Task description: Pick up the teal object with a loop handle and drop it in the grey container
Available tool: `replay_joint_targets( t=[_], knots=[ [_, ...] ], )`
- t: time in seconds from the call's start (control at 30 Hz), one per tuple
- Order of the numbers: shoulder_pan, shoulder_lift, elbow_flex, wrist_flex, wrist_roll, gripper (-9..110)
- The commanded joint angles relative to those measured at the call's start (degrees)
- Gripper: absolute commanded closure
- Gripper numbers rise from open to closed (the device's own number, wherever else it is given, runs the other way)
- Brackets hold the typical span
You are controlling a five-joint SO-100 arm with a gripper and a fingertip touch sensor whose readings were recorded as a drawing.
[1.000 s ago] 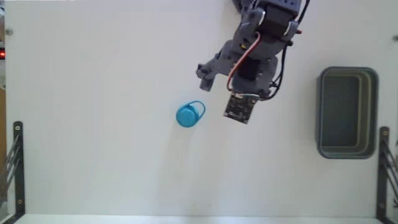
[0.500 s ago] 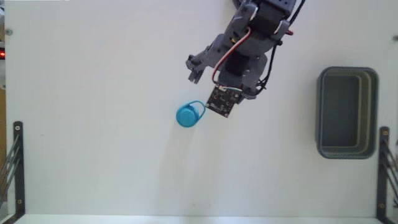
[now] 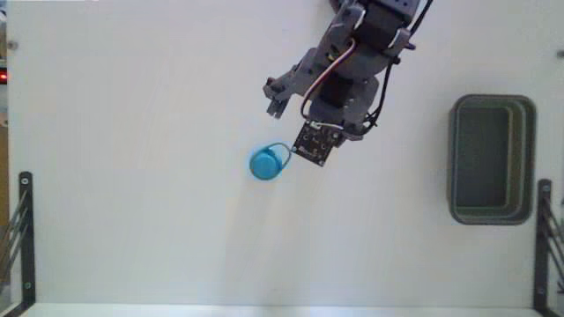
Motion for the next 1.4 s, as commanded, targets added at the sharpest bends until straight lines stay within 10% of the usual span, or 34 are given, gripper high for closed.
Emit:
replay_joint_targets(
  t=[0.0,1.37],
  knots=[
    [1.90,2.54,0.30,0.93,0.26,-9],
    [1.93,-15.83,-4.45,-12.71,0.26,-9]
  ],
)
